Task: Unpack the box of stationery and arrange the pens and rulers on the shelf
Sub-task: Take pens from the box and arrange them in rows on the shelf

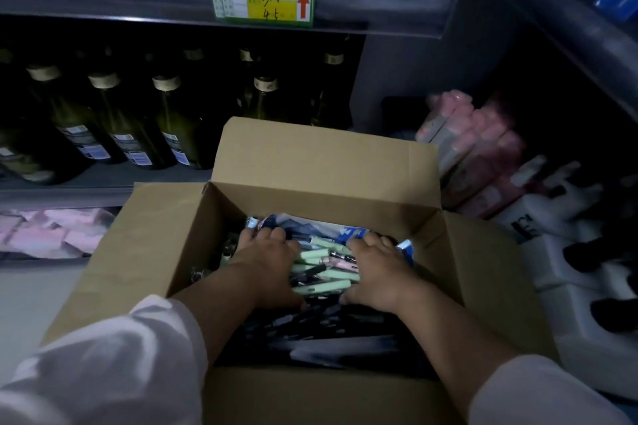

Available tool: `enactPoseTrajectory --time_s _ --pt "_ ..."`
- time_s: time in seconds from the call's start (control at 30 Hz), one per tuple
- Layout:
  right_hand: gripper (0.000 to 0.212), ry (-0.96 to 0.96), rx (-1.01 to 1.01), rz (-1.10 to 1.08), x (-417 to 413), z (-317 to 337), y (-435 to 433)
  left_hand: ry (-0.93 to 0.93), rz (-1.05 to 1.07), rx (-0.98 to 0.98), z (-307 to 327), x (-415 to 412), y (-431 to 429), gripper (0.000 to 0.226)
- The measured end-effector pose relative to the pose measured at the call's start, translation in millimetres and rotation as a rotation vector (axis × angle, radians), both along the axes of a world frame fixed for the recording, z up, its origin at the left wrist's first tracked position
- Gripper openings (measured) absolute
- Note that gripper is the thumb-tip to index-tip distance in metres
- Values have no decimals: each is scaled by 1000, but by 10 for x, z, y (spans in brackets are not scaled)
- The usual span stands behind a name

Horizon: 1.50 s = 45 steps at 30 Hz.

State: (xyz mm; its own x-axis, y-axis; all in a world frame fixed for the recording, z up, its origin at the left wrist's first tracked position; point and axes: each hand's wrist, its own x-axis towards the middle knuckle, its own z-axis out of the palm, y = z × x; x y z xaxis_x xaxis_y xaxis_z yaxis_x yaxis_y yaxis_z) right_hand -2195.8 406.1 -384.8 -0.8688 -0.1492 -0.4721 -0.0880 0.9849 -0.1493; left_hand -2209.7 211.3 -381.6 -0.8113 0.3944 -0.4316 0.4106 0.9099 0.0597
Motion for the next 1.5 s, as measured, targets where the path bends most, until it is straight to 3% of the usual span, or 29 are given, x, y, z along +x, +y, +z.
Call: enactPoseTrajectory --time_s 0.23,0.33,0.4,0.53,0.63,0.7,0.8,0.9,1.03,1.17,1.33,1.5 --pt "67 -22 -50 23 -44 10 -54 58 -13 124 29 2 5 57" --pt "31 46 -31 52 -94 45 -24 80 -66 146 66 -23 17 40" --pt "20 37 -88 -1 -90 41 7 58 -54 166 81 -10 26 36" --pt "18 -108 -235 -181 12 15 81 -55 126 405 114 36 -25 32" --pt "18 -145 -387 -267 66 59 129 -106 271 627 234 40 -55 16" --pt "13 -159 -458 -299 109 168 146 -133 403 788 329 46 -43 19" --pt "8 -162 -552 -332 184 433 159 -241 631 1006 569 61 1 8" --pt "15 -152 -664 -398 246 742 142 -337 828 1150 884 62 53 17" --pt "13 -146 -883 -614 329 1197 58 -572 1199 1495 1308 37 101 18" --pt "10 -214 -1140 -853 437 1746 -62 -717 1287 1634 1755 65 194 12" --pt "6 -250 -1326 -969 678 2505 -104 -708 1360 1736 2435 114 415 19" --pt "26 -355 -1504 -998 1057 3355 -102 -455 1372 1886 3179 223 649 9"
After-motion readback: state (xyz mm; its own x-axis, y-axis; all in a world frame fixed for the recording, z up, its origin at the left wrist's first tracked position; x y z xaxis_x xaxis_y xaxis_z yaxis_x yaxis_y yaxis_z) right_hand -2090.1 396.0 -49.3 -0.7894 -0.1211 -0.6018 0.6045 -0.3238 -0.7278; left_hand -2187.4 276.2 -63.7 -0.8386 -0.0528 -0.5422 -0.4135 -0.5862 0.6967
